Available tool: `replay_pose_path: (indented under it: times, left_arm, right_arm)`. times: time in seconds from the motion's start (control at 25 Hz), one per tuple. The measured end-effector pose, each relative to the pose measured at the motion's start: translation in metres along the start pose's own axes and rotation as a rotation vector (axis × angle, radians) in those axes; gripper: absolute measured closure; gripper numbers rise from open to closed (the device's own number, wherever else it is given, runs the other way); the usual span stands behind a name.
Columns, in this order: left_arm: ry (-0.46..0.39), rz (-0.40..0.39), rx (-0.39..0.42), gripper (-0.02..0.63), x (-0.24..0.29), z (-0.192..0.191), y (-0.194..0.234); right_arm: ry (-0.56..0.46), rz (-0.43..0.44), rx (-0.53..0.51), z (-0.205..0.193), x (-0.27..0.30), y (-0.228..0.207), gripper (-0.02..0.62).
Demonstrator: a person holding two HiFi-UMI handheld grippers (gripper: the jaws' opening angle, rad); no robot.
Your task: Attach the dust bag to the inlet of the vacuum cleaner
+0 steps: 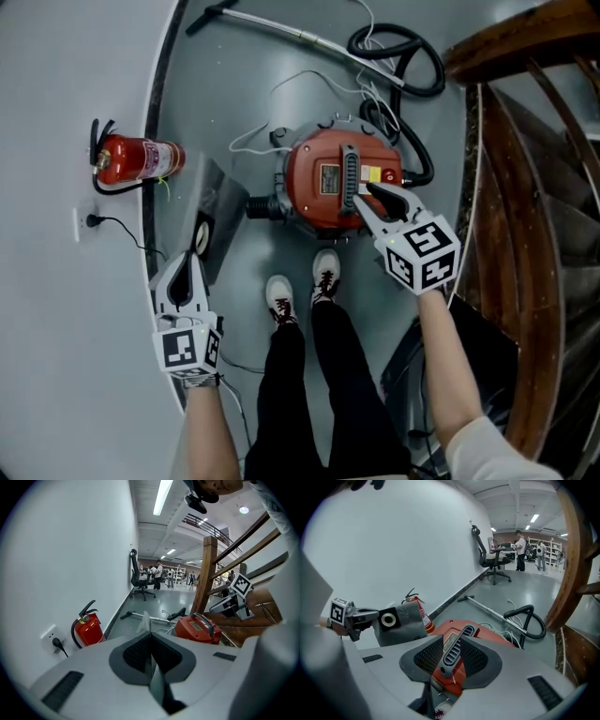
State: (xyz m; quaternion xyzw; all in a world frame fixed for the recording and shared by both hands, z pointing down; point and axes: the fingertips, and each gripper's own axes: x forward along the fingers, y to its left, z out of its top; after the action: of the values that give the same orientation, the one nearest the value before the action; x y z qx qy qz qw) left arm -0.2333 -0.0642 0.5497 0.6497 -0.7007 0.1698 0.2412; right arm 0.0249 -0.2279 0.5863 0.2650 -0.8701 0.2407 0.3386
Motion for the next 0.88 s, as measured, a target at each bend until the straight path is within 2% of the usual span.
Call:
replay_pose_path:
  times: [0.32,0.48,0.88]
  left_arm:
    - [0.026,-0.007,0.018,0.598,0.031,-0.028,0.003]
    - [0.047,-0.022,0.019,0.598,0.043,-0.041,-0.003]
    - [0.084,-0.048,-0.003,0.598,0.075,-0.07,-0.012]
  right_arm:
    - [-0.002,-0.015,0.076,-0.016,0.018,-0.009,0.471]
    - [-0.004,0.005,0.129,-0.023,0.024,-0.014,0.468]
    - [-0.009,0.05,0.151,-0.027,0.034,-0.013,0.446]
